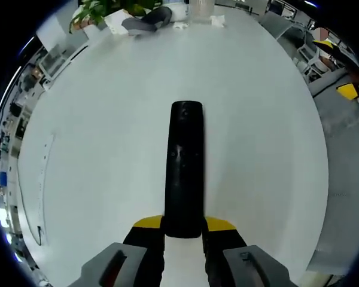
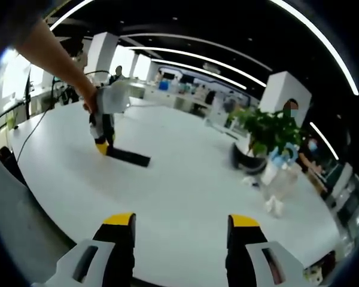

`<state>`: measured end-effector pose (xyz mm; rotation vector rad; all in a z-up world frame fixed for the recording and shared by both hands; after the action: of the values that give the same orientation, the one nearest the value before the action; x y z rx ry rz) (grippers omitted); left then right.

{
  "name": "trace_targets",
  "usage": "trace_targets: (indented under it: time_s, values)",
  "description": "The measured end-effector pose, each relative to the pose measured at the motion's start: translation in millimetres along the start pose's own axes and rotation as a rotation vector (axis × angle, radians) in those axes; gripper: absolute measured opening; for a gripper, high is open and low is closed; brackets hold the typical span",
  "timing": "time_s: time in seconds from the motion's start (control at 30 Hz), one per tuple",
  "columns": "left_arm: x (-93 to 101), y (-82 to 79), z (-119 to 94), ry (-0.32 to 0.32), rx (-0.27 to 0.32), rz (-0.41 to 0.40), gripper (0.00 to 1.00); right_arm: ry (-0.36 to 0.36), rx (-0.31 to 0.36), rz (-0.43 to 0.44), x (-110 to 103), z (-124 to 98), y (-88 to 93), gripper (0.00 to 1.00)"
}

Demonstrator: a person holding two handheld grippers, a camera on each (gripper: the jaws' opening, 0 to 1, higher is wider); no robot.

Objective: Press the specified remote control buttons in sequence, fully releasing each button before pressing the next.

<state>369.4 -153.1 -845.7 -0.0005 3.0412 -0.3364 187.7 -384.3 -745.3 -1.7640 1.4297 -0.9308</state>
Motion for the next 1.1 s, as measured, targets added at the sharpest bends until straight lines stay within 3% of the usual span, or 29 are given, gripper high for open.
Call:
trace_targets:
  time_s: [0.73,1.1]
  values:
    - [35.4,-10.7,0,0.007,0.004,0.029,0.23,-0.01,-0.007,-0.013,-2,0,1.2,0.58]
    - [51.7,-16.1,1,0.034,-0.06,0.087,0.23,-0.005,-0.009,-0.01,-1,0,1.8,0.57]
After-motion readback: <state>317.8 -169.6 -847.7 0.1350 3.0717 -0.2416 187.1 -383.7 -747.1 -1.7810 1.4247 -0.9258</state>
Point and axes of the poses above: the point that each gripper's makers call its tool centre point, and the gripper's own axes: z roughly forward along the fingers, x roughly to its right, y roughly out of its underside, the point moved 2 cm from there along -z, roughly backward along the fingers, and after that the axes turned 12 degrees about z, right-handed, at the moved point
